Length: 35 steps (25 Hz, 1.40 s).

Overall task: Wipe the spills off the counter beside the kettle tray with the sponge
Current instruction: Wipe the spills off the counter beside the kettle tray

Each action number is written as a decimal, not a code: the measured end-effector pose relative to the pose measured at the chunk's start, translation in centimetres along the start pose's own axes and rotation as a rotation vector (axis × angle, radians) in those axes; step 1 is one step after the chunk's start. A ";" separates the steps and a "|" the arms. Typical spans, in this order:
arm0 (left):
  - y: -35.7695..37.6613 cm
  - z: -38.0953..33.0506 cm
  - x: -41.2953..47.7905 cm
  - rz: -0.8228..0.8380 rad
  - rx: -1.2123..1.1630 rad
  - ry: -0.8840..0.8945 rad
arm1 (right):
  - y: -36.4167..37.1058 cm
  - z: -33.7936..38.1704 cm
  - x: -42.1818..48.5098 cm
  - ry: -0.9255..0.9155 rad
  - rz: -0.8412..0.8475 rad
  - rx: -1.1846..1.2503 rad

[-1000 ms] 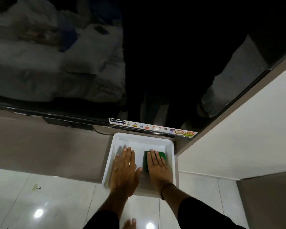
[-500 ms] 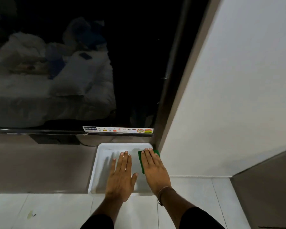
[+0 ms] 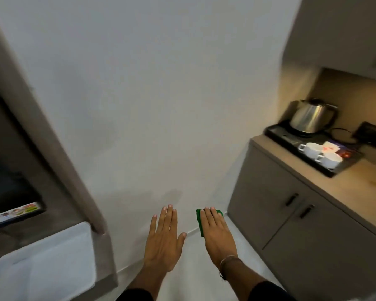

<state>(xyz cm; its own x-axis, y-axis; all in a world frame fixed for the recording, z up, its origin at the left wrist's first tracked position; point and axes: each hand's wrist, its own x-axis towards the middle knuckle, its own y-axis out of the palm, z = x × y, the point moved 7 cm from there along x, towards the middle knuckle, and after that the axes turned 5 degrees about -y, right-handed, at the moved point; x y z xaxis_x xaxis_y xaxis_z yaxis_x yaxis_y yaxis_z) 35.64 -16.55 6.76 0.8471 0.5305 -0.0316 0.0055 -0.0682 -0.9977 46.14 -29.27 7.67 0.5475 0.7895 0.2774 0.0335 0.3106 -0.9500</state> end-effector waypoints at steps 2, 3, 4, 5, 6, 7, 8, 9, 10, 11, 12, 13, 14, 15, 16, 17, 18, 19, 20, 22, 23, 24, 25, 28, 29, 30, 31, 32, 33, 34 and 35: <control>-0.6 -7.1 1.8 -0.025 0.004 0.107 | -2.6 -6.5 -2.8 0.093 -0.020 -0.056; -1.0 -10.7 2.5 -0.031 -0.008 0.169 | -3.9 -9.7 -4.3 0.139 -0.023 -0.084; -1.3 -14.2 3.0 -0.027 -0.024 0.227 | -5.1 -12.7 -5.8 0.189 -0.019 -0.099; -1.6 -17.5 3.5 -0.025 -0.039 0.277 | -6.3 -15.5 -7.3 0.244 -0.019 -0.113; -1.8 -20.7 4.1 -0.029 -0.042 0.329 | -7.5 -18.2 -8.8 0.300 -0.028 -0.134; -1.9 -23.6 4.6 -0.037 -0.032 0.381 | -8.6 -20.5 -10.0 0.348 -0.042 -0.148; -2.0 -26.3 5.1 -0.043 -0.014 0.432 | -9.4 -22.7 -11.2 0.391 -0.051 -0.154; -2.0 -29.4 5.6 -0.043 -0.002 0.487 | -10.3 -25.1 -12.6 0.440 -0.055 -0.161; -2.0 -32.3 6.1 -0.043 0.004 0.541 | -11.0 -27.4 -14.0 0.490 -0.052 -0.175; -1.9 -35.3 6.7 -0.045 0.001 0.593 | -11.7 -29.6 -15.2 0.535 -0.046 -0.193; -1.8 -38.1 7.2 -0.043 -0.008 0.639 | -12.3 -31.7 -16.4 0.578 -0.040 -0.216; -1.6 -40.9 7.9 -0.038 -0.016 0.682 | -12.9 -33.9 -17.4 0.623 -0.034 -0.232; -1.4 -43.6 8.6 -0.034 -0.021 0.725 | -13.6 -36.0 -18.3 0.666 -0.031 -0.245; -1.2 -46.0 9.3 -0.034 -0.028 0.765 | -14.2 -37.9 -18.9 0.703 -0.031 -0.252; -1.1 -48.2 10.1 -0.031 -0.030 0.800 | -14.6 -39.6 -19.4 0.737 -0.031 -0.251; -0.8 -50.5 11.1 -0.026 -0.035 0.836 | -14.9 -41.5 -19.8 0.773 -0.032 -0.251; -0.6 -52.7 12.3 -0.026 -0.044 0.869 | -15.3 -43.3 -20.2 0.811 -0.039 -0.259; -0.5 -54.9 13.6 -0.025 -0.054 0.899 | -15.7 -45.1 -20.4 0.845 -0.051 -0.271; -0.3 -57.0 15.0 -0.016 -0.063 0.923 | -16.0 -46.8 -20.4 0.878 -0.053 -0.276; 0.3 -60.9 17.9 0.016 -0.077 0.957 | -15.8 -50.1 -20.5 0.945 -0.024 -0.249; 0.5 -62.5 19.1 0.027 -0.093 0.968 | -15.7 -51.4 -20.6 0.974 -0.012 -0.239; 0.9 -63.8 20.3 0.036 -0.109 0.979 | -15.5 -52.6 -20.6 1.002 -0.004 -0.233; 1.5 -65.3 21.7 0.049 -0.118 0.990 | -15.2 -54.0 -20.5 1.031 0.007 -0.221; 3.2 -69.4 25.3 0.075 -0.102 1.022 | -14.7 -57.5 -20.0 1.088 0.045 -0.213; 3.8 -70.7 25.9 0.095 -0.095 1.033 | -14.5 -58.4 -19.9 1.099 0.064 -0.216; 4.4 -71.8 26.2 0.115 -0.090 1.048 | -14.4 -59.3 -19.9 1.110 0.081 -0.216; 4.9 -72.8 26.4 0.130 -0.090 1.060 | -14.3 -60.0 -19.8 1.118 0.089 -0.210; 5.2 -73.4 26.5 0.140 -0.096 1.068 | -14.4 -60.4 -19.8 1.121 0.089 -0.196; 5.6 -73.8 26.4 0.150 -0.106 1.076 | -14.4 -60.6 -19.8 1.120 0.088 -0.175; 6.1 -74.1 26.5 0.164 -0.124 1.079 | -14.1 -60.9 -19.9 1.116 0.099 -0.160; 6.4 -74.2 26.7 0.168 -0.140 1.079 | -13.7 -61.0 -19.9 1.109 0.111 -0.155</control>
<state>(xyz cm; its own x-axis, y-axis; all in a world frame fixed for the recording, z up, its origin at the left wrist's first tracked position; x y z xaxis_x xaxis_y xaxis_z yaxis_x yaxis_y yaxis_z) 97.71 -65.53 4.00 0.8612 -0.5075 -0.0291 -0.1514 -0.2015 -0.9677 85.82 -81.57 6.40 0.9923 -0.1225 -0.0173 -0.0002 0.1382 -0.9904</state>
